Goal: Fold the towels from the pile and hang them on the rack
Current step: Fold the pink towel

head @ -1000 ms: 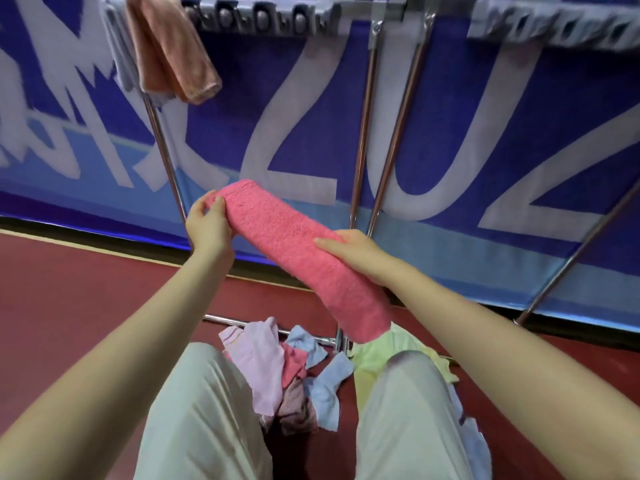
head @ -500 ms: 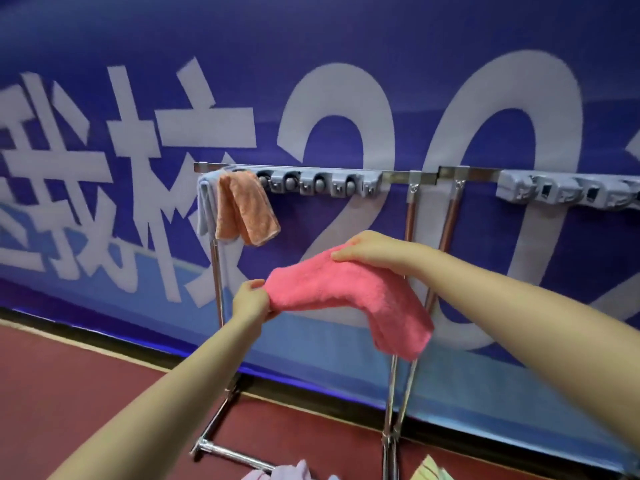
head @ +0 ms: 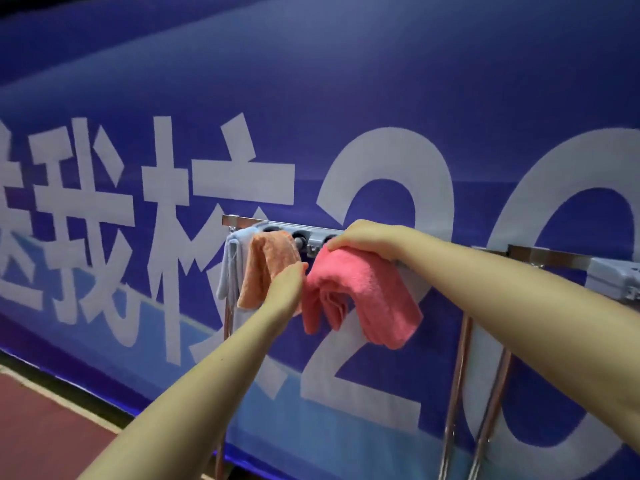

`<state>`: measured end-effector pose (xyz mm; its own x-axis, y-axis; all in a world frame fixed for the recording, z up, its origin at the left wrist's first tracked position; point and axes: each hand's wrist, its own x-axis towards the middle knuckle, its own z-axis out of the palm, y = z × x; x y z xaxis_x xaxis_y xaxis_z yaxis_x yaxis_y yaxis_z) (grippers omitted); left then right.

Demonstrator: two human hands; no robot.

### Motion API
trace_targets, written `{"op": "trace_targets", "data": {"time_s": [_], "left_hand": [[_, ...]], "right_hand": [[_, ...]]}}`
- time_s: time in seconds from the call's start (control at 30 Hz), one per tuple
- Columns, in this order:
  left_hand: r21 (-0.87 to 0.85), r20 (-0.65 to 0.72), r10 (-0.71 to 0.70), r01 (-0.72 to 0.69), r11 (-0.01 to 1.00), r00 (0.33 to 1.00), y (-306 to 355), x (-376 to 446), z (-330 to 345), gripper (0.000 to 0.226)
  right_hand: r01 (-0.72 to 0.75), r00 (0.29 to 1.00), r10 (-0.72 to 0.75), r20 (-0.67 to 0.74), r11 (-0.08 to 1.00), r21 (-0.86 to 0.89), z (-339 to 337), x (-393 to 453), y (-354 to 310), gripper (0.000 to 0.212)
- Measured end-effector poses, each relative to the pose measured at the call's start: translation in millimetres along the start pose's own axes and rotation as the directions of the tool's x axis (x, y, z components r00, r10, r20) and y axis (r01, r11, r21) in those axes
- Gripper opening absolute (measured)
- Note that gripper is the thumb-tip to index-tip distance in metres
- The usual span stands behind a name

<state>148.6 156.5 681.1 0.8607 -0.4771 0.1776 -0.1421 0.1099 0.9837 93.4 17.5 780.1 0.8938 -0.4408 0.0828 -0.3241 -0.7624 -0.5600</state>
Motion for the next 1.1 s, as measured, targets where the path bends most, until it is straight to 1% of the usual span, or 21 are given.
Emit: {"op": "trace_targets", "data": {"time_s": [0.07, 0.1, 0.17, 0.23, 0.27, 0.3, 0.33, 0.4, 0.47, 0.5, 0.53, 0.63, 0.67, 0.7, 0.77, 0.8, 0.83, 0.87, 0.93, 1.0, 1.1], "left_hand": [[0.053, 0.047, 0.054, -0.057, 0.997, 0.997, 7, 14, -6, 0.028], [0.046, 0.057, 0.079, -0.082, 0.996, 0.995, 8, 24, -8, 0.032], [-0.093, 0.039, 0.061, -0.057, 0.994, 0.997, 8, 40, -11, 0.03], [-0.266, -0.034, 0.089, -0.095, 0.959, 0.995, 6, 56, -15, 0.029], [-0.326, -0.051, 0.095, -0.107, 0.939, 0.994, 1, 66, -18, 0.03], [-0.329, -0.058, 0.113, -0.126, 0.936, 0.992, 2, 69, -18, 0.031], [-0.29, -0.056, 0.14, -0.151, 0.945, 0.989, -3, 75, -19, 0.032], [-0.271, -0.074, 0.16, -0.174, 0.947, 0.984, -9, 86, -18, 0.032], [-0.277, -0.006, 0.14, -0.137, 0.951, 0.99, -18, 98, -14, 0.029], [-0.298, 0.026, 0.115, -0.102, 0.949, 0.993, -20, 99, -11, 0.031], [-0.3, 0.031, 0.098, -0.084, 0.95, 0.995, -26, 105, -7, 0.033], [-0.303, -0.015, 0.033, -0.036, 0.952, 0.999, -37, 116, 2, 0.038], [-0.302, -0.036, 0.026, -0.036, 0.953, 0.999, -47, 126, 2, 0.044], [-0.28, -0.038, 0.045, -0.054, 0.958, 0.998, -56, 133, 4, 0.049], [-0.176, -0.06, 0.132, -0.14, 0.974, 0.99, -63, 130, 6, 0.049], [-0.104, -0.075, 0.199, -0.206, 0.973, 0.977, -60, 122, 7, 0.047], [-0.041, -0.1, 0.253, -0.258, 0.965, 0.962, -57, 116, 8, 0.044], [-0.006, -0.126, 0.291, -0.294, 0.956, 0.948, -55, 111, 8, 0.043], [-0.002, -0.168, 0.318, -0.323, 0.947, 0.933, -57, 110, 8, 0.042], [-0.073, -0.188, 0.292, -0.31, 0.948, 0.938, -56, 109, 10, 0.039], [-0.295, -0.183, 0.165, -0.214, 0.931, 0.969, -49, 107, 15, 0.031]], "right_hand": [[-0.001, 0.999, 0.002, 0.047, 1.0, -0.014, 7, 25, -10, 0.037], [0.009, 0.998, -0.008, 0.061, 1.0, -0.009, 11, 37, -14, 0.036], [0.049, 0.997, -0.049, 0.062, 0.999, 0.007, 17, 58, -21, 0.037], [0.092, 0.995, -0.094, 0.038, 0.995, 0.049, 21, 75, -26, 0.028], [0.101, 0.994, -0.103, 0.023, 0.992, 0.077, 22, 83, -28, 0.023], [0.098, 0.995, -0.1, 0.013, 0.99, 0.1, 22, 91, -29, 0.021], [0.092, 0.996, -0.093, 0.008, 0.99, 0.109, 23, 100, -29, 0.024], [0.051, 0.999, -0.053, 0.011, 0.991, 0.125, 25, 115, -26, 0.034], [0.033, 0.999, -0.032, -0.013, 0.993, 0.116, 29, 125, -18, 0.038], [0.043, 0.998, -0.039, -0.042, 0.994, 0.098, 32, 127, -13, 0.036], [0.066, 0.995, -0.058, -0.087, 0.993, 0.096, 35, 130, -8, 0.033], [0.18, 0.963, -0.145, -0.226, 0.973, 0.143, 45, 137, 5, 0.021], [0.222, 0.941, -0.19, -0.28, 0.971, 0.088, 49, 139, 6, 0.018], [0.259, 0.907, -0.257, -0.333, 0.965, -0.039, 52, 140, 6, 0.016], [0.287, 0.822, -0.419, -0.385, 0.89, -0.354, 57, 139, 3, 0.015], [0.286, 0.788, -0.475, -0.392, 0.846, -0.451, 59, 138, 1, 0.016], [0.285, 0.768, -0.5, -0.4, 0.826, -0.486, 60, 136, 0, 0.017], [0.286, 0.758, -0.505, -0.414, 0.827, -0.485, 62, 135, 0, 0.02], [0.269, 0.749, -0.492, -0.443, 0.838, -0.475, 68, 131, 5, 0.026], [0.27, 0.769, -0.482, -0.42, 0.841, -0.469, 72, 128, 10, 0.027], [0.344, 0.816, -0.496, -0.297, 0.83, -0.439, 74, 118, 16, 0.034]]}}
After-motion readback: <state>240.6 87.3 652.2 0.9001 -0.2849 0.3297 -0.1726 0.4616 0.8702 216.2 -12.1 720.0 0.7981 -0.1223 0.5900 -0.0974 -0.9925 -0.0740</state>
